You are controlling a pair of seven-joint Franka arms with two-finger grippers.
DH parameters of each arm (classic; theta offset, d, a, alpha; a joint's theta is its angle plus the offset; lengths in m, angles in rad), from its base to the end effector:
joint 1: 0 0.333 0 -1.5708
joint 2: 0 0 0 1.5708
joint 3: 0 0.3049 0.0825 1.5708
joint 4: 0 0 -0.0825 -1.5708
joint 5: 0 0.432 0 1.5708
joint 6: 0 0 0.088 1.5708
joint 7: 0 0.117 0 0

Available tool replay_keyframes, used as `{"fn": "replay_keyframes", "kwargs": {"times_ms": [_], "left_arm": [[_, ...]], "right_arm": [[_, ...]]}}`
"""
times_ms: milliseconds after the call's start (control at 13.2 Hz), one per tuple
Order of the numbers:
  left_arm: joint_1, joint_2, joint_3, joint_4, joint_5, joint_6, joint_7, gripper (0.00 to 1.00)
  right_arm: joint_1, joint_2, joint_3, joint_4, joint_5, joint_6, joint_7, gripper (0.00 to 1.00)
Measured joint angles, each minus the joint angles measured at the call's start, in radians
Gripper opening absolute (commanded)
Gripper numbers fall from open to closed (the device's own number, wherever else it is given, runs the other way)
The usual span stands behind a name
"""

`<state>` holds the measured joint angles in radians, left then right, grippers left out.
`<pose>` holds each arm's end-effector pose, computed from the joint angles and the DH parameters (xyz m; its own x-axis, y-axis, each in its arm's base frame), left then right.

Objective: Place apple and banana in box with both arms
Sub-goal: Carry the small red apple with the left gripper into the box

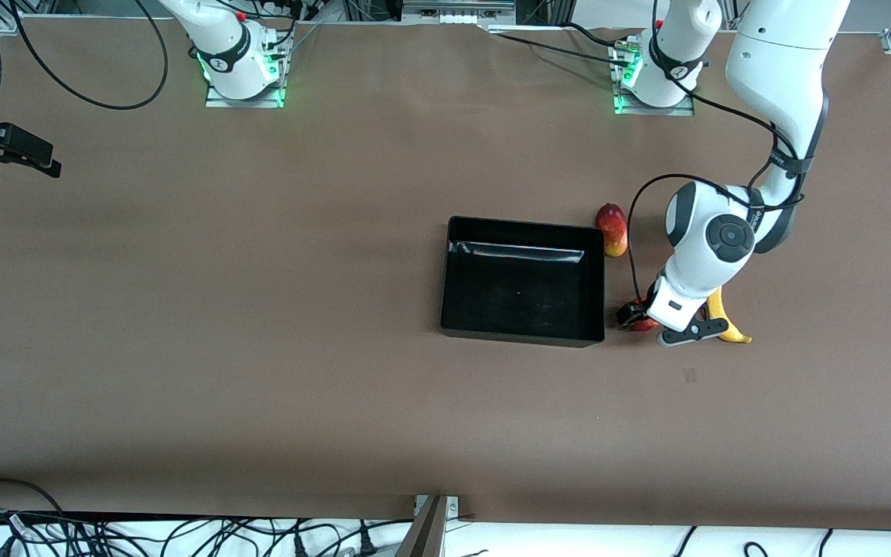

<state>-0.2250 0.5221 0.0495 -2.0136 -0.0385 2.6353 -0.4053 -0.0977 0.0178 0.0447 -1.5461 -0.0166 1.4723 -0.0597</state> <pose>0.6272 -0.1099 0.1408 0.9631 0.2525 0.0933 0.2501 -0.9675 0.0371 0.5953 -0.0339 0.5973 0.9957 0.0054 -0.0922 0.0063 -0.9999 0.0103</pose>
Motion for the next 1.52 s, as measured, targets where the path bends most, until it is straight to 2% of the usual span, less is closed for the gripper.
{"fn": "replay_keyframes", "kwargs": {"times_ms": [380,455,531,607,683,759,1215,1366,1518], "left_arm": [[0.001,0.025,0.0,-0.013,0.0,0.034,-0.001,1.0],[0.001,0.033,0.0,-0.014,0.0,0.041,-0.001,0.82],[0.001,0.041,0.0,-0.014,0.0,0.05,-0.003,0.6],[0.001,0.048,0.0,-0.014,0.0,0.059,-0.003,0.28],[0.002,0.051,0.001,-0.013,0.0,0.065,-0.005,0.06],[0.002,0.049,0.002,-0.013,0.0,0.065,-0.006,0.0],[0.002,0.047,0.002,-0.009,0.0,0.044,-0.006,0.0],[0.002,0.022,0.006,0.003,0.0,-0.036,-0.006,0.0],[0.002,-0.05,0.009,0.034,0.0,-0.168,-0.006,0.0]], "right_arm": [[0.008,0.0,0.007,0.003,0.0,-0.003,0.0,1.0],[0.013,0.0,0.007,0.003,0.0,-0.003,0.0,1.0],[0.016,0.0,0.008,0.004,0.0,-0.003,0.0,1.0],[0.019,0.0,0.008,0.004,0.0,-0.003,0.0,1.0],[0.021,0.0,0.008,0.004,0.0,-0.003,0.0,1.0],[0.021,0.0,0.008,0.004,0.0,-0.003,0.0,1.0],[0.023,0.0,0.008,0.004,0.0,-0.003,0.0,1.0],[0.024,0.0,0.008,0.004,0.0,-0.003,0.0,1.0],[0.026,0.0,0.008,0.004,0.0,-0.003,0.0,1.0]]}}
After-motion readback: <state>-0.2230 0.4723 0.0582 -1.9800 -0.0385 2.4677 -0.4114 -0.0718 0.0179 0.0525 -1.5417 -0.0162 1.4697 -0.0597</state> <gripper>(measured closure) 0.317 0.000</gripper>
